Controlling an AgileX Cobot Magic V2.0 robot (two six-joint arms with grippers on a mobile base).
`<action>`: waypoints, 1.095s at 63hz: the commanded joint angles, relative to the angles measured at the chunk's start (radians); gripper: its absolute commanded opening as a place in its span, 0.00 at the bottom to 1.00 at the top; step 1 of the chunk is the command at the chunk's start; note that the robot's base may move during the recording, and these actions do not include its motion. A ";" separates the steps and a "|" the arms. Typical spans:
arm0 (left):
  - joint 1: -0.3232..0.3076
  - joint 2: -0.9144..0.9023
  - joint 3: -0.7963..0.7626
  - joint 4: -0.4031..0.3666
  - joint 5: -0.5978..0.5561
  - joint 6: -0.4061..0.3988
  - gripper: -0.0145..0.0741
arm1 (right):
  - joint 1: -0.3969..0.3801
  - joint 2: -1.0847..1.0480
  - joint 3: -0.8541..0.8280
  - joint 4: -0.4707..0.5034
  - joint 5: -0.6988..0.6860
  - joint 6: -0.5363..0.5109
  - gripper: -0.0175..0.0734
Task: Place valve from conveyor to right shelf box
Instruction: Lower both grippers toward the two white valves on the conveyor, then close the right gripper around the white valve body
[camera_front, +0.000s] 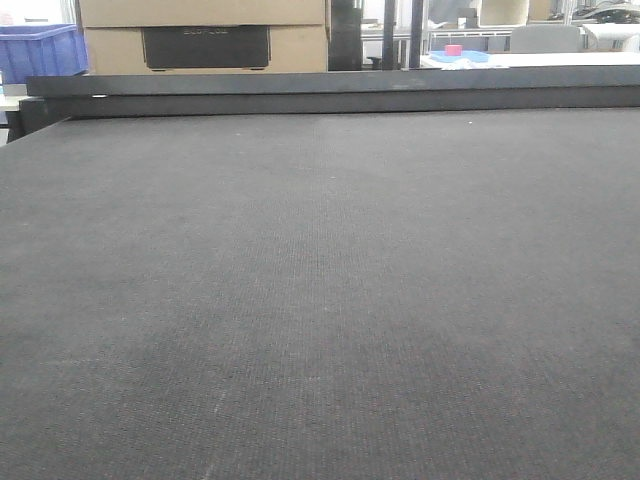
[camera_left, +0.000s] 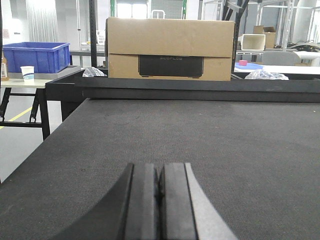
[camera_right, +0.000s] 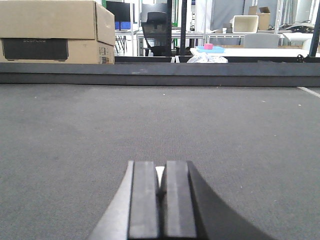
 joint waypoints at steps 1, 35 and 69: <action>0.005 -0.003 -0.003 -0.012 -0.011 0.000 0.04 | -0.006 -0.004 -0.001 -0.010 -0.074 0.000 0.01; 0.005 0.255 -0.473 -0.050 0.500 0.000 0.04 | -0.006 0.133 -0.384 0.021 0.433 0.000 0.01; 0.005 0.988 -0.958 -0.050 0.894 0.000 0.04 | -0.006 0.888 -0.907 0.011 0.962 0.000 0.01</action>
